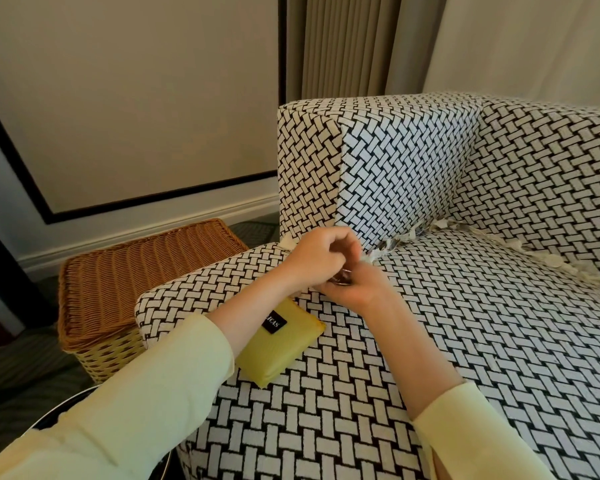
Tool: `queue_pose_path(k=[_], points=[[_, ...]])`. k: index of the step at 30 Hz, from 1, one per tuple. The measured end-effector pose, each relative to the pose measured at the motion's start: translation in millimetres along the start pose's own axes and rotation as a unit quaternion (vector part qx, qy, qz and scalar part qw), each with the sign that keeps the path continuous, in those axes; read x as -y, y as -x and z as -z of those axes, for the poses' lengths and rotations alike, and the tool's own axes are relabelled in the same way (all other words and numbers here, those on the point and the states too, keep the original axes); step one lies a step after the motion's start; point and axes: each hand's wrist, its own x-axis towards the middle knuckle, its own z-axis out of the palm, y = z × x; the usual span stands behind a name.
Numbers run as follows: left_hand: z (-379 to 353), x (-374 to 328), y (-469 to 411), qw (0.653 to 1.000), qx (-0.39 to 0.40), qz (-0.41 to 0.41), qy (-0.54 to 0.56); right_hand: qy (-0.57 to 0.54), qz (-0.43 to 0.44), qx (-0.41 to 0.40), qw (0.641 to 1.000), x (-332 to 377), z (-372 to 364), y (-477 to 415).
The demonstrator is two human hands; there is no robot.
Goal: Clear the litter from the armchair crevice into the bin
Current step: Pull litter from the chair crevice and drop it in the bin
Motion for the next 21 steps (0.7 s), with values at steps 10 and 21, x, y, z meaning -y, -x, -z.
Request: queue_pose_path(k=[10,21], points=[[43,13,-1,0.934,0.197,0.233,-0.186,0.33,0.073,-0.045,0.94,8,1,-2],[41,16,7,0.927,0.16,0.198,-0.277,0.139,0.071,-0.069,0.985,-6,3,-9]])
